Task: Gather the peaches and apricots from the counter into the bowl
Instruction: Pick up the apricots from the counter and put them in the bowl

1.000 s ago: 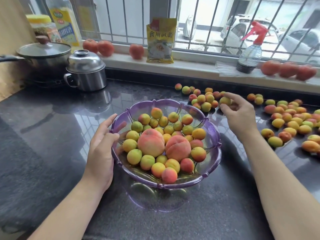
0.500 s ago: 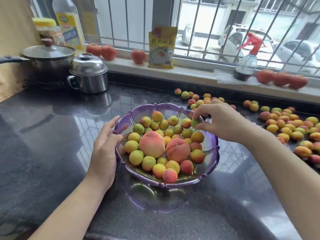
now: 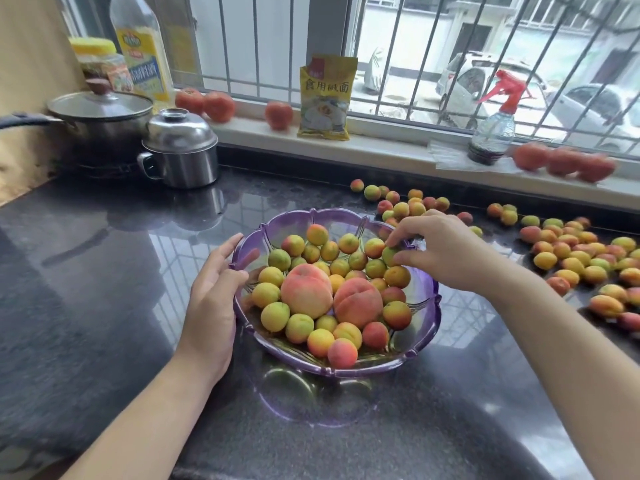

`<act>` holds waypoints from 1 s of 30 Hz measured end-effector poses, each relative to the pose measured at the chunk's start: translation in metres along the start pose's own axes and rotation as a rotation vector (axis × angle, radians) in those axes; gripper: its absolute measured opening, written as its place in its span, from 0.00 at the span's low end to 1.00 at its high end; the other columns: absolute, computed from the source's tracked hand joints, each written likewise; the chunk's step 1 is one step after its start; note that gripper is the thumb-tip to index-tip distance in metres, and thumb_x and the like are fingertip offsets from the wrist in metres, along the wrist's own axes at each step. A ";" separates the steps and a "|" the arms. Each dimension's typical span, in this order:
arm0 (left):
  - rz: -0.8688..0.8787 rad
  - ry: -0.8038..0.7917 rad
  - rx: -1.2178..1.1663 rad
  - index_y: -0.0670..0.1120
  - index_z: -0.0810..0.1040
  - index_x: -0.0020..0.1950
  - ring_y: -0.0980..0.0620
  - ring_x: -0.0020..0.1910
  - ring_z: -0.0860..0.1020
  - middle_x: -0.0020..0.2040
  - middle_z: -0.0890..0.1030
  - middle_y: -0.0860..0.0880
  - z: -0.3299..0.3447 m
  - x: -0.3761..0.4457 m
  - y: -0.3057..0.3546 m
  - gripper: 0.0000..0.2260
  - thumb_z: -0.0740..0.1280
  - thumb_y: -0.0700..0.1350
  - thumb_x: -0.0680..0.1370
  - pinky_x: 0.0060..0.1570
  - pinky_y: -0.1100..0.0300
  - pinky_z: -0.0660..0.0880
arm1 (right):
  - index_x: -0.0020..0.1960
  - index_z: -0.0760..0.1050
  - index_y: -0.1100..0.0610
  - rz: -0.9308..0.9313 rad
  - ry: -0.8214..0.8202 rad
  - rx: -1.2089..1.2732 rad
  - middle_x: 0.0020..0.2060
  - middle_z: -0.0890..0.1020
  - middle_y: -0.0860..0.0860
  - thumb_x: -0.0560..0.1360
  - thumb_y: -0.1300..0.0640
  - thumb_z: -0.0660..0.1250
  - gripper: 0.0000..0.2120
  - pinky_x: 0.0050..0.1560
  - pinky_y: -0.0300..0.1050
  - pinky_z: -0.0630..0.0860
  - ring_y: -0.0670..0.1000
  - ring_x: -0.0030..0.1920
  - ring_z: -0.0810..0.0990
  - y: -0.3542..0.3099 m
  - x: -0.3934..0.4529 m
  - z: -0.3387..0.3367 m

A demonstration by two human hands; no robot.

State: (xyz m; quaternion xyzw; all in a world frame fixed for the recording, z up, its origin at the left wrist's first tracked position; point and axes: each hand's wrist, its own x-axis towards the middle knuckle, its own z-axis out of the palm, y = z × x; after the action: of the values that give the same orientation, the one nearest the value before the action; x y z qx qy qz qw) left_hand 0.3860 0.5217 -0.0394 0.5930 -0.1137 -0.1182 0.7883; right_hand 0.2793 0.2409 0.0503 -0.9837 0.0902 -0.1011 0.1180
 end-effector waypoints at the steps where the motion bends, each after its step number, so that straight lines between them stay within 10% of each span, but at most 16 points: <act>1: -0.002 0.001 0.004 0.58 0.80 0.66 0.53 0.67 0.82 0.64 0.85 0.50 0.000 0.000 0.000 0.22 0.64 0.46 0.73 0.65 0.54 0.76 | 0.54 0.83 0.48 0.001 -0.007 0.020 0.46 0.78 0.38 0.76 0.54 0.74 0.07 0.47 0.34 0.71 0.44 0.49 0.76 0.002 0.000 0.001; 6: -0.001 0.011 0.014 0.58 0.81 0.66 0.53 0.66 0.82 0.61 0.87 0.53 0.000 0.000 0.000 0.22 0.64 0.46 0.73 0.67 0.52 0.76 | 0.52 0.83 0.52 0.255 0.465 0.439 0.47 0.84 0.43 0.79 0.62 0.67 0.07 0.50 0.36 0.77 0.41 0.46 0.82 0.041 0.002 0.010; 9: -0.003 0.019 0.017 0.58 0.81 0.66 0.54 0.67 0.82 0.61 0.87 0.53 0.000 0.000 -0.001 0.22 0.64 0.46 0.73 0.68 0.51 0.76 | 0.57 0.81 0.58 0.542 0.670 0.281 0.53 0.82 0.56 0.76 0.68 0.62 0.14 0.59 0.47 0.74 0.56 0.55 0.80 0.078 0.000 0.038; 17: -0.003 0.021 0.003 0.57 0.81 0.67 0.51 0.68 0.82 0.64 0.86 0.49 0.000 0.001 -0.003 0.23 0.63 0.45 0.73 0.71 0.48 0.75 | 0.74 0.65 0.61 0.742 0.442 0.012 0.73 0.64 0.64 0.78 0.65 0.59 0.24 0.73 0.58 0.60 0.66 0.72 0.62 0.108 0.012 0.067; 30: 0.001 0.018 0.002 0.54 0.80 0.69 0.50 0.67 0.83 0.63 0.86 0.48 -0.001 0.001 -0.005 0.24 0.63 0.45 0.73 0.70 0.48 0.76 | 0.65 0.68 0.61 0.863 0.467 -0.065 0.61 0.77 0.65 0.82 0.56 0.64 0.14 0.64 0.58 0.69 0.67 0.63 0.72 0.123 0.029 0.064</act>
State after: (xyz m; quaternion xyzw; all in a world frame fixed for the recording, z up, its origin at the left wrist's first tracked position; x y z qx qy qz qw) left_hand 0.3870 0.5214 -0.0440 0.5947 -0.1071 -0.1123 0.7889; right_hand 0.3028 0.1312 -0.0366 -0.8107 0.5168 -0.2579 0.0952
